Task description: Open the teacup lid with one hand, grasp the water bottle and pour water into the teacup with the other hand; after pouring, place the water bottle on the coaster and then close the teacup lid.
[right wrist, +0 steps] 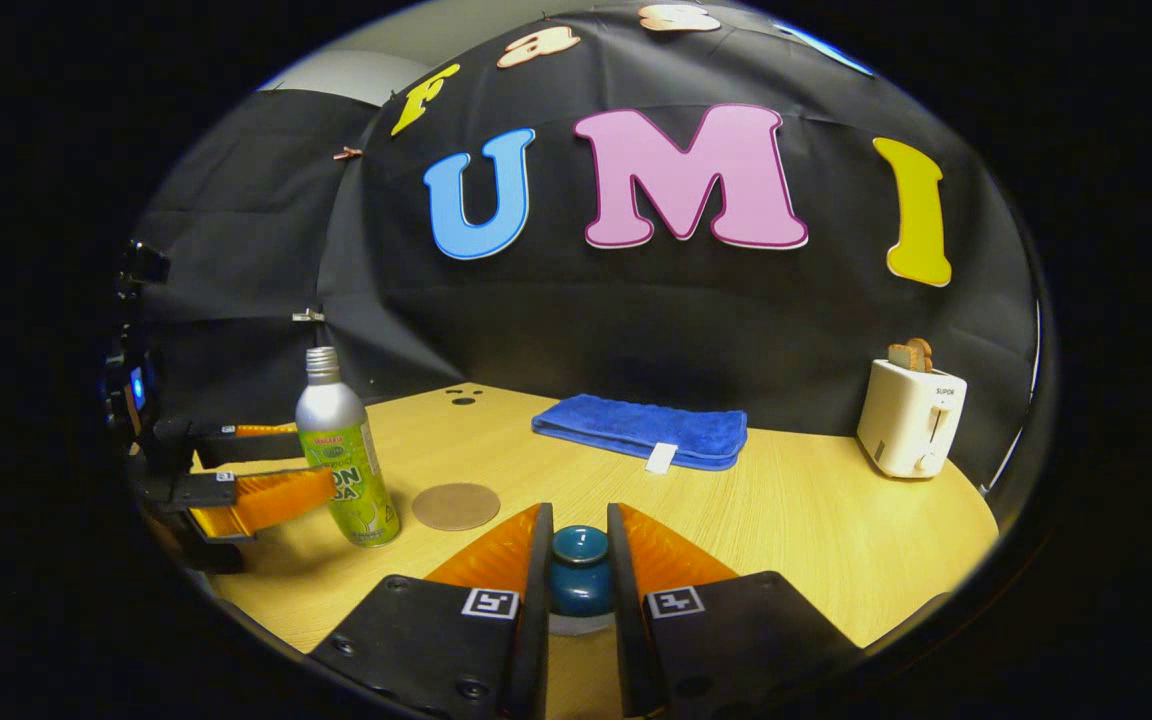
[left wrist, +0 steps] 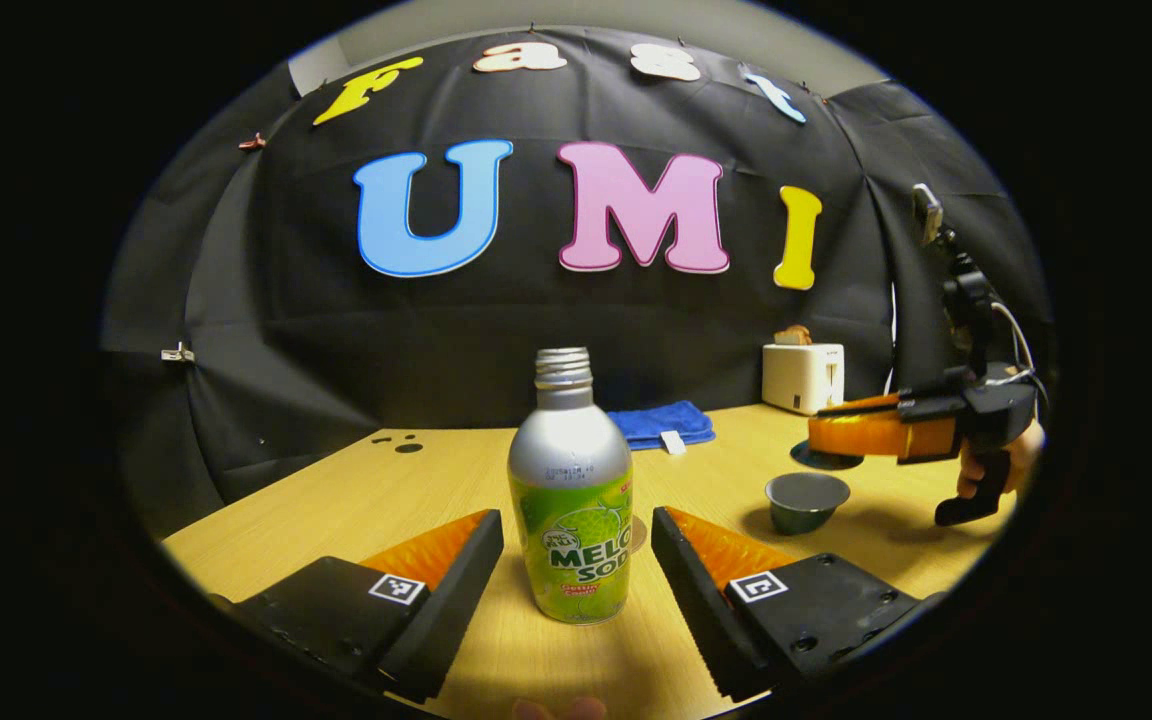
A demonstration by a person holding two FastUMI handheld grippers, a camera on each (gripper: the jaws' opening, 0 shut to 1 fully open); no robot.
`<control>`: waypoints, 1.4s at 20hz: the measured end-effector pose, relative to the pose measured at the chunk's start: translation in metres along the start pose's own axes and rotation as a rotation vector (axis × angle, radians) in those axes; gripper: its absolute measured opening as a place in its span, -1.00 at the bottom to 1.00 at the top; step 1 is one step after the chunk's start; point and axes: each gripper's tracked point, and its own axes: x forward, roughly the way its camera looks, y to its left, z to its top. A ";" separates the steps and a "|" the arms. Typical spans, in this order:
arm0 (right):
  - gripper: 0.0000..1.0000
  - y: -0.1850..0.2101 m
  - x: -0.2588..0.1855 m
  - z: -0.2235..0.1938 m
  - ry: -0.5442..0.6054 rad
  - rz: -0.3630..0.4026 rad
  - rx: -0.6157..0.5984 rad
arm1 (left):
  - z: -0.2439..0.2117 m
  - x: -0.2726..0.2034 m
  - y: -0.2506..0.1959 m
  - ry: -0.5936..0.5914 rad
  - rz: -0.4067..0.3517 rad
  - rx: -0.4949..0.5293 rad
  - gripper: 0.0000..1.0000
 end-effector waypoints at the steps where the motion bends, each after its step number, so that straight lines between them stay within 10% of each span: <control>1: -0.36 -0.002 -0.004 0.004 -0.012 -0.001 0.003 | 0.000 0.004 0.000 0.006 0.002 0.006 0.89; 12: -0.37 -0.039 -0.037 0.021 -0.069 -0.061 0.022 | 0.013 0.026 -0.010 -0.026 0.009 0.057 0.63; 28: -0.37 -0.072 -0.059 0.026 -0.117 -0.151 -0.018 | 0.015 0.038 -0.011 0.030 0.081 0.728 0.62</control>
